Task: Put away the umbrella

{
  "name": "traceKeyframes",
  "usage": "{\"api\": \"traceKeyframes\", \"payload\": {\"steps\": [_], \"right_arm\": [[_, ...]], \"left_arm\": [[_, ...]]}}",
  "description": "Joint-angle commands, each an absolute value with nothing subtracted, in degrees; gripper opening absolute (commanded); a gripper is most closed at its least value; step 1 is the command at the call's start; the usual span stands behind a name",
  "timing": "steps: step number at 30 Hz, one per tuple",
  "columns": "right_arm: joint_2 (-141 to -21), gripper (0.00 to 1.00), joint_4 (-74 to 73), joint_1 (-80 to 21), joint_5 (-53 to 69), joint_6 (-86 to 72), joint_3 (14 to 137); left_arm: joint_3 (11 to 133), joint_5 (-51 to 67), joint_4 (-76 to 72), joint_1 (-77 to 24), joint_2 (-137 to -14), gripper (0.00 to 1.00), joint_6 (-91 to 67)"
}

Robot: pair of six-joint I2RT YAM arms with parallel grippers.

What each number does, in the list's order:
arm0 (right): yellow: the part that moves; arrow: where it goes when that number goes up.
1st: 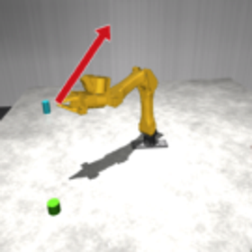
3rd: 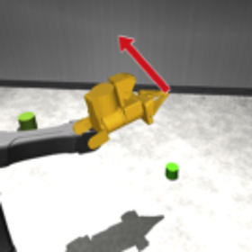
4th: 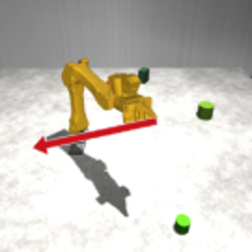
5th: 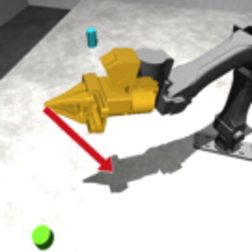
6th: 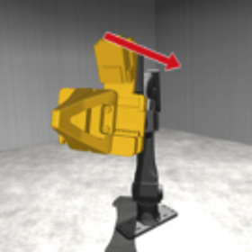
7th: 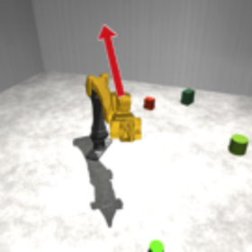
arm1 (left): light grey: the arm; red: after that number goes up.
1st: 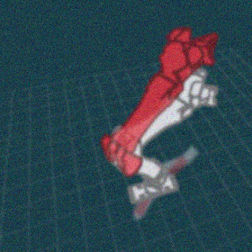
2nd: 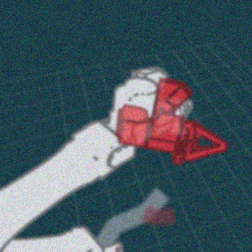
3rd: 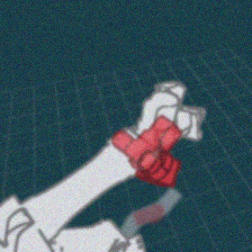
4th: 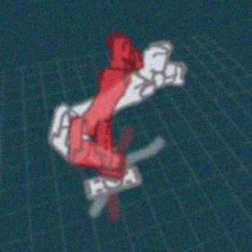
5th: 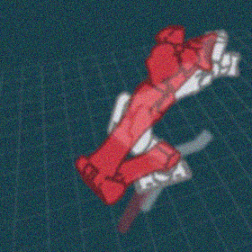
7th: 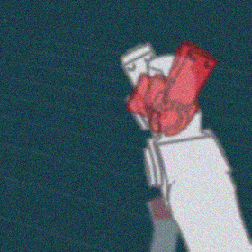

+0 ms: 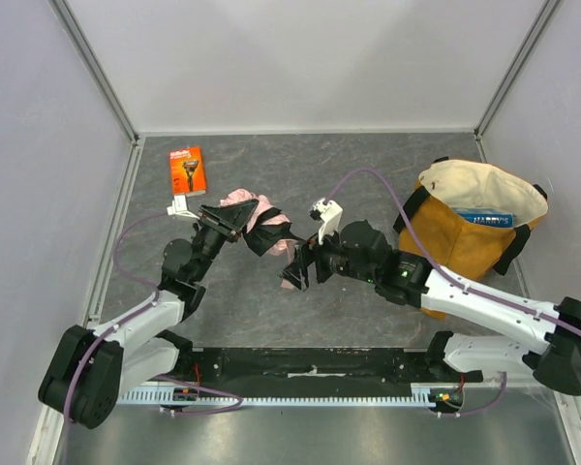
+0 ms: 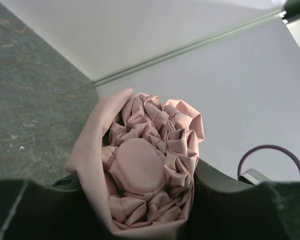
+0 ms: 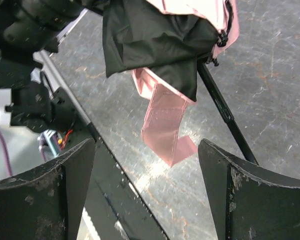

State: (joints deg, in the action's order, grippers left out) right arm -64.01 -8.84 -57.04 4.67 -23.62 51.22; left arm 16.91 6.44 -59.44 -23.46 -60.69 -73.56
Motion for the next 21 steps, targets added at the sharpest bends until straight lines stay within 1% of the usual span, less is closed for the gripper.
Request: {"api": "traceKeyframes", "payload": {"steps": [1,4,5,8,10,13,14,16,21], "right_arm": [[-67.2,0.88,-0.5,-58.2,-7.5,-24.6,51.1],[-68.1,0.79,6.5,-59.2,-7.3,-23.8,49.8],[-68.7,0.69,9.1,-60.0,-6.4,-23.3,49.3],[-70.7,0.45,12.6,-63.4,-7.5,-22.2,49.0],[-72.1,0.33,13.4,-65.9,-10.3,-21.6,49.0],[-74.6,0.04,14.0,-68.1,-14.5,-21.6,49.6],[-75.5,0.0,14.1,-68.8,-15.0,-21.1,50.4],[-77.8,0.0,14.2,-70.7,-16.0,-18.8,52.0],[-83.3,0.0,14.5,-74.7,-26.3,-12.6,53.4]], "left_arm": [[20.7,1.6,-53.5,-23.2,-56.1,0.02,-80.5],[20.5,0.3,-51.3,-23.2,-54.6,0.02,-82.3],[20.6,0.2,-50.2,-23.3,-54.1,0.02,-83.0],[20.8,-2.9,-48.9,-23.3,-53.7,0.02,-84.8],[21.0,-3.9,-49.4,-23.3,-54.0,0.02,-86.1],[21.5,-4.0,-49.8,-23.3,-54.3,0.02,-87.4],[22.0,-4.2,-49.2,-23.3,-54.4,0.02,-87.7],[22.8,-4.4,-48.3,-23.2,-54.4,0.02,-88.2],[24.1,-4.5,-47.6,-23.2,-54.1,0.02,-91.6]]}}
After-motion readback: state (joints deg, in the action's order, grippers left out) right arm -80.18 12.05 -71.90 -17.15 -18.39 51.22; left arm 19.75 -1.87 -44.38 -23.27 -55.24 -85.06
